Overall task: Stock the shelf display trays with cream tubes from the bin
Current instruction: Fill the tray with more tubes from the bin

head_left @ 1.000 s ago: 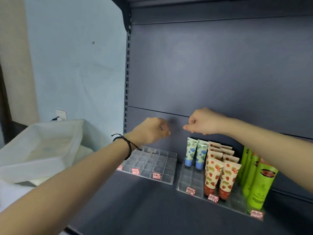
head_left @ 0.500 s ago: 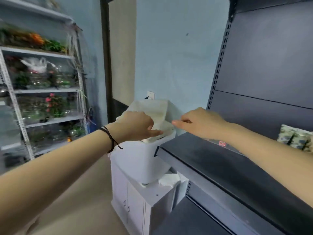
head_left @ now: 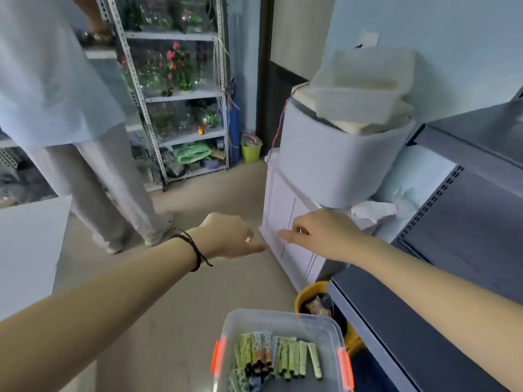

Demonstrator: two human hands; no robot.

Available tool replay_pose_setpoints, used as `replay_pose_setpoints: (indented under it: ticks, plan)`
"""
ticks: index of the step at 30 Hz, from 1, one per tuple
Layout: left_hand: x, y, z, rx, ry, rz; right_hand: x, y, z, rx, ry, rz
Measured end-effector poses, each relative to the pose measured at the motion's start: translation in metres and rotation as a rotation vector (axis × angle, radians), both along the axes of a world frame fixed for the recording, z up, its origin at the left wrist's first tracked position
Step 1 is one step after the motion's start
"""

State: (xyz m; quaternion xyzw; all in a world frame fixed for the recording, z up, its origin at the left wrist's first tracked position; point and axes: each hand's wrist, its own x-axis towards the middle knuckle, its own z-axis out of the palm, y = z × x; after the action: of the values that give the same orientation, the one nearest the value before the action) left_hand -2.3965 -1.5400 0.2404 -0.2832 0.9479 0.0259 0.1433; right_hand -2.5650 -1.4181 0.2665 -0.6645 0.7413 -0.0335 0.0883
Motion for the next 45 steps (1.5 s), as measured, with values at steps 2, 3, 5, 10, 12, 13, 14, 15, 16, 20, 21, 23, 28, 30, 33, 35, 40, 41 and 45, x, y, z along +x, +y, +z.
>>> replay_pose_setpoints:
  ticks: [2,3,5,10,12,13,14,15,16,20,21,23,28,30,33,35,40,41,45]
  plan:
    - [0.011,0.007,-0.049,0.091,-0.022,0.041,0.007,0.002,-0.051,0.085,-0.024,-0.008]
    - [0.016,0.011,-0.075,0.145,-0.042,0.062,0.010,0.004,-0.078,0.128,-0.033,-0.013]
    - [0.023,0.020,-0.132,0.264,-0.087,0.120,0.013,0.012,-0.132,0.231,-0.069,-0.035]
    - [0.034,0.052,-0.264,0.558,-0.062,0.292,0.019,0.042,-0.268,0.448,-0.205,-0.036]
    - [0.036,0.067,-0.310,0.695,-0.025,0.423,0.023,0.056,-0.316,0.490,-0.277,-0.068]
    - [0.037,0.073,-0.335,0.755,-0.003,0.501,0.025,0.062,-0.339,0.520,-0.304,-0.090]
    - [0.037,0.080,-0.358,0.804,0.028,0.578,0.027,0.069,-0.361,0.553,-0.340,-0.115]
    - [0.037,0.085,-0.380,0.847,0.059,0.651,0.029,0.074,-0.383,0.575,-0.377,-0.143]
    - [0.035,0.090,-0.400,0.878,0.083,0.714,0.030,0.078,-0.405,0.591,-0.407,-0.171]
    - [0.028,0.101,-0.469,0.891,0.118,0.900,0.028,0.080,-0.482,0.644,-0.485,-0.249]
    - [0.026,0.103,-0.483,0.890,0.126,0.945,0.028,0.082,-0.499,0.652,-0.501,-0.253]
    - [0.024,0.108,-0.510,0.886,0.133,1.036,0.029,0.084,-0.529,0.667,-0.549,-0.287]
    - [0.024,0.113,-0.554,0.840,0.136,1.141,0.031,0.090,-0.578,0.709,-0.697,-0.363]
    - [0.025,0.114,-0.563,0.828,0.143,1.161,0.029,0.093,-0.586,0.723,-0.723,-0.363]
    - [0.030,0.112,-0.571,0.739,0.101,1.080,0.024,0.096,-0.597,0.739,-0.753,-0.381]
    - [0.033,0.113,-0.575,0.671,0.058,0.991,0.021,0.095,-0.606,0.743,-0.786,-0.402]
    - [0.031,0.118,-0.578,0.631,0.116,0.968,0.030,0.087,-0.622,0.713,-0.869,-0.444]
    - [0.030,0.119,-0.578,0.640,0.129,0.978,0.035,0.085,-0.625,0.697,-0.902,-0.460]
    - [0.035,0.121,-0.578,0.696,0.154,0.967,0.056,0.076,-0.635,0.655,-0.975,-0.625]
